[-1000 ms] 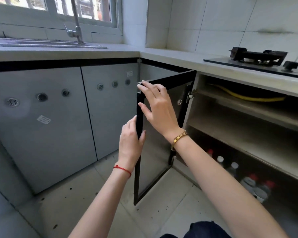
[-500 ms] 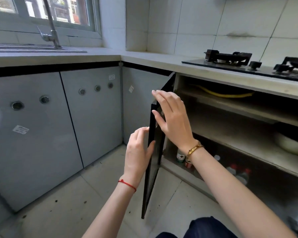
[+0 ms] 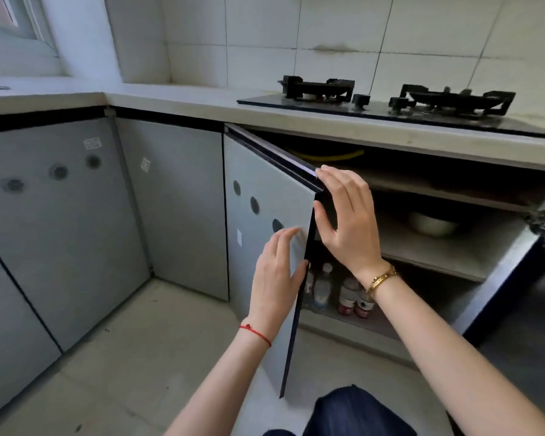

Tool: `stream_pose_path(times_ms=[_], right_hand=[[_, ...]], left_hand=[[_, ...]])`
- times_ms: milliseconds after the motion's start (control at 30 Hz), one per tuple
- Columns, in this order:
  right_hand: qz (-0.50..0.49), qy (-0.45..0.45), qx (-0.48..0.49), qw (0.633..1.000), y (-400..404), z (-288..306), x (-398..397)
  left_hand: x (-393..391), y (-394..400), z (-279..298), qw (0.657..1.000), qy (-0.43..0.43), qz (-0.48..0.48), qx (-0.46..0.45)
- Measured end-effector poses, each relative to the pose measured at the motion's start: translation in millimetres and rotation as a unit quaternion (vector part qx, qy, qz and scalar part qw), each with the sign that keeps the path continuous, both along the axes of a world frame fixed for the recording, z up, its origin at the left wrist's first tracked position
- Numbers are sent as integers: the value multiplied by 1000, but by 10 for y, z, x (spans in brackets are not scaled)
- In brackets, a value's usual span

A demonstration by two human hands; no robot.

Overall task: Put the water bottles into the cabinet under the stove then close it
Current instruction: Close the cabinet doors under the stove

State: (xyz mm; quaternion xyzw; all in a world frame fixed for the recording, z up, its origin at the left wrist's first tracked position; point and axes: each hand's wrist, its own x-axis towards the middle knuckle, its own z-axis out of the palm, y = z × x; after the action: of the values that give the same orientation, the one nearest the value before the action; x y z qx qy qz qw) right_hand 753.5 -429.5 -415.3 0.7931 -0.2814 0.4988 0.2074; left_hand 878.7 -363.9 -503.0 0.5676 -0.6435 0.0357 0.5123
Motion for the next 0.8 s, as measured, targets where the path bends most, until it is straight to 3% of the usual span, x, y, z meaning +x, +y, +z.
stream_pose_path(times_ms=[333, 800], right_hand=[[-126, 14, 58, 990, -920, 66, -688], [-268, 63, -24, 961, -1800, 76, -899]], left_hand=[[-556, -999, -19, 988, -121, -63, 70], [-783, -1857, -51, 974, -192, -24, 116]])
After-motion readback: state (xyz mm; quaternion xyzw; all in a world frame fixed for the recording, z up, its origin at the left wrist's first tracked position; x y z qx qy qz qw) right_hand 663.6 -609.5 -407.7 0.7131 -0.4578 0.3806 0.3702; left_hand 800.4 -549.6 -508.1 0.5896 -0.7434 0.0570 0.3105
